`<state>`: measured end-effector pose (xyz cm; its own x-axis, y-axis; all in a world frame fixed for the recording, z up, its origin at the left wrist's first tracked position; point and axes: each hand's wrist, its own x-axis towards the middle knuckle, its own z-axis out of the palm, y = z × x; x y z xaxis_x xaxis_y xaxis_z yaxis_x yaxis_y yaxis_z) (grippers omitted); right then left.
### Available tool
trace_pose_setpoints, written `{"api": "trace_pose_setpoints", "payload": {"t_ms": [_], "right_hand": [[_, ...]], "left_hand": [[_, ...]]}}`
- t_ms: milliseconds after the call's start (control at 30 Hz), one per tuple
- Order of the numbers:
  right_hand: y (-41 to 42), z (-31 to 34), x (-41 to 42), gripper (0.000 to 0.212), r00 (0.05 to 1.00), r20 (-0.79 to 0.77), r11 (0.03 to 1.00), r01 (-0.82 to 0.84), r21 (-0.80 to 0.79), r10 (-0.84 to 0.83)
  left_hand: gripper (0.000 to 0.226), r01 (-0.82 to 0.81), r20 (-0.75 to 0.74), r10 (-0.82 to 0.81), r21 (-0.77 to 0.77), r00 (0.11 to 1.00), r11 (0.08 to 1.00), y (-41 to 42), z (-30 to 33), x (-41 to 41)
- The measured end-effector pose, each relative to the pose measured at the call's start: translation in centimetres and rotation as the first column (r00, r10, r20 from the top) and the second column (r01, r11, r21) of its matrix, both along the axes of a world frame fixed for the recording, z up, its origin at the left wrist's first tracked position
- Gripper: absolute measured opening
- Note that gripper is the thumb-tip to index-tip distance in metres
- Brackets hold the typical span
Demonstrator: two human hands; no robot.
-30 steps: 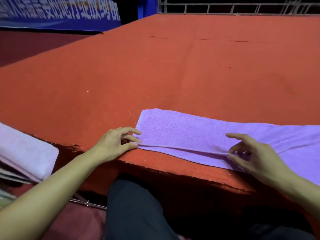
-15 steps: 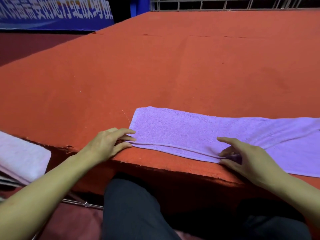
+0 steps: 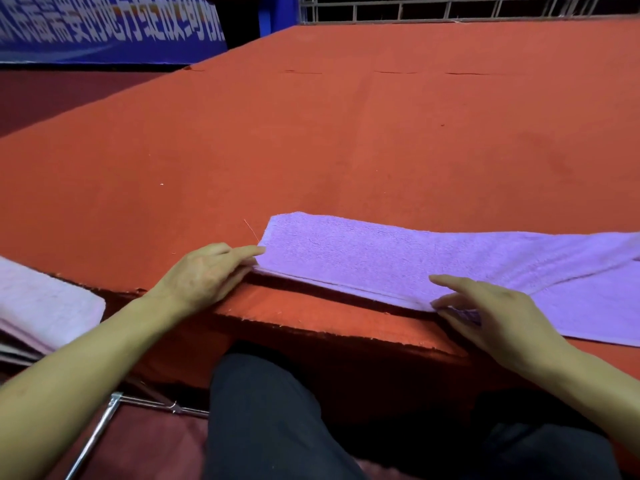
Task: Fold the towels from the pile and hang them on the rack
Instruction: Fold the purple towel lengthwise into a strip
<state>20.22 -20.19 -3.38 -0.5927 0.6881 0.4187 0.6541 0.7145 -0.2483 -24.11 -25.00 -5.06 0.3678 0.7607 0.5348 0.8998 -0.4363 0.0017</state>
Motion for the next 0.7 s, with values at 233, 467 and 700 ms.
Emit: {"api": "trace_pose_setpoints", "payload": {"t_ms": [233, 467, 700], "right_hand": [[-0.2, -0.7, -0.1, 0.06, 0.996, 0.084, 1.0, -0.025, -0.006, 0.026], [0.6, 0.2, 1.1, 0.055, 0.994, -0.109, 0.977, -0.004, -0.215, -0.02], [2.9, 0.4, 9.1, 0.043, 0.961, -0.203, 0.942, 0.116, -0.313, -0.186]], "left_hand": [[0.038, -0.089, 0.075, 0.105, -0.192, 0.992, 0.977, -1.6, -0.2, 0.1], [0.034, -0.125, 0.233, 0.167, -0.185, 0.958, 0.975, 2.2, 2.8, 7.2], [0.016, 0.169, 0.324, -0.044, -0.37, 0.945, 0.914, 9.0, 3.2, 23.0]]}}
